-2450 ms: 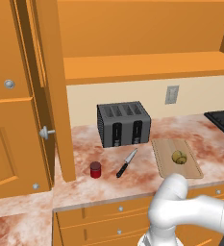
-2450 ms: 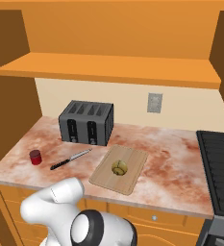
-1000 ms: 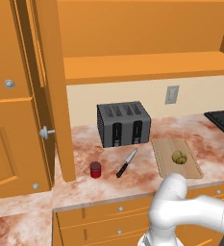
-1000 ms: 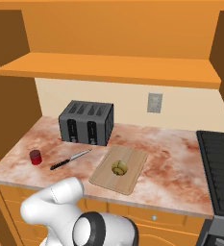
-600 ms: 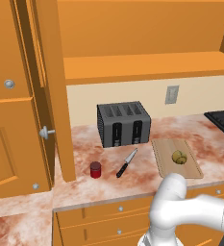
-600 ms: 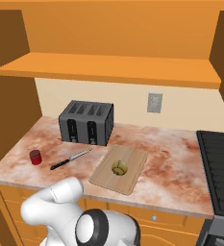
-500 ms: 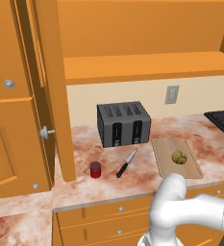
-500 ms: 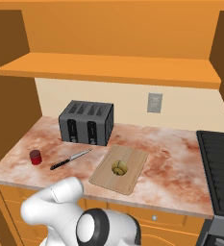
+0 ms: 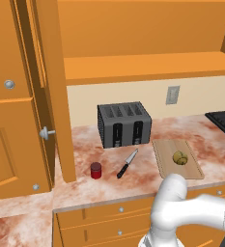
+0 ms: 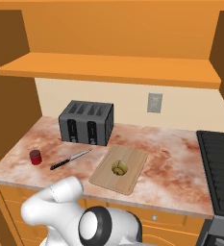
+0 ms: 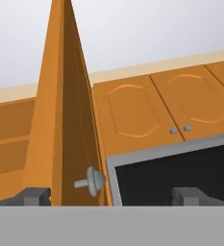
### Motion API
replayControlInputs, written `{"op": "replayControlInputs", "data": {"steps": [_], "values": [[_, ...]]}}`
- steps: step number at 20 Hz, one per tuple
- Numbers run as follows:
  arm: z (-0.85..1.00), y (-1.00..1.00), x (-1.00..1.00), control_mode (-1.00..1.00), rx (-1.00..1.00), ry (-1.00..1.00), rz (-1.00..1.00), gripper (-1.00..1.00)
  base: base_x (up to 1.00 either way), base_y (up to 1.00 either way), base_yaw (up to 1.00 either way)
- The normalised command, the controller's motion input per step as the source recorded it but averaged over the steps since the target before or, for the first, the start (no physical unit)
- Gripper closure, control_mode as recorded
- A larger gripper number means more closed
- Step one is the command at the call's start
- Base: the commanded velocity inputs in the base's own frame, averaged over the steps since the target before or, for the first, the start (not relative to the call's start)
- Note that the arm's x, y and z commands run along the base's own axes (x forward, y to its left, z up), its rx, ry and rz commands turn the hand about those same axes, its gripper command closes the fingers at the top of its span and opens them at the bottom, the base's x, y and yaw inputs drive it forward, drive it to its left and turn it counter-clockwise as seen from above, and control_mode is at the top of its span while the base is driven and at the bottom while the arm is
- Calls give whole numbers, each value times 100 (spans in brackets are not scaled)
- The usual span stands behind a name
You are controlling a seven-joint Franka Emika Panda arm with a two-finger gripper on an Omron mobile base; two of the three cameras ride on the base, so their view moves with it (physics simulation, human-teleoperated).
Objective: Pick the bread, place it on the cutting board, pick the jam, place it on the counter, and close the cabinet.
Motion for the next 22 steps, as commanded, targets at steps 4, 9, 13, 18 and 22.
{"op": "replayControlInputs", "data": {"steps": [4,9,13,18,22], "values": [[0,-3,-9,-100,0,0,0,-100,0,0,0],[-23,8,0,-100,-1,0,0,-100,0,0,0],[-32,33,13,-100,-2,0,4,-100,0,0,0],[-26,48,34,-100,-2,0,5,-100,0,0,0],[-16,49,47,-100,-1,0,5,-100,0,0,0]]}}
